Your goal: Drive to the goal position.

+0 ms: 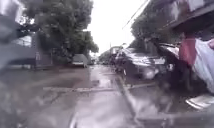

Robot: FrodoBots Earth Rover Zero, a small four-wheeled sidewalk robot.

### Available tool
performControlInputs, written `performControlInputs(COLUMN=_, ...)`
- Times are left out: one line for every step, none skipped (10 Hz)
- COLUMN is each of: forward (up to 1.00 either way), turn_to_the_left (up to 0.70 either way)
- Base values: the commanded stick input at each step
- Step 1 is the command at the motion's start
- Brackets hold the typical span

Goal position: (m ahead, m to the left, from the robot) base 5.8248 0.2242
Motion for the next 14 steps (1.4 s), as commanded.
performControlInputs(forward=1.00, turn_to_the_left=0.00)
performControlInputs(forward=1.00, turn_to_the_left=0.00)
performControlInputs(forward=1.00, turn_to_the_left=0.00)
performControlInputs(forward=1.00, turn_to_the_left=0.00)
performControlInputs(forward=1.00, turn_to_the_left=0.00)
performControlInputs(forward=1.00, turn_to_the_left=0.00)
performControlInputs(forward=1.00, turn_to_the_left=0.00)
performControlInputs(forward=1.00, turn_to_the_left=0.09)
performControlInputs(forward=1.00, turn_to_the_left=0.27)
performControlInputs(forward=1.00, turn_to_the_left=0.18)
performControlInputs(forward=1.00, turn_to_the_left=0.00)
performControlInputs(forward=1.00, turn_to_the_left=0.00)
performControlInputs(forward=1.00, turn_to_the_left=0.00)
performControlInputs(forward=1.00, turn_to_the_left=0.22)
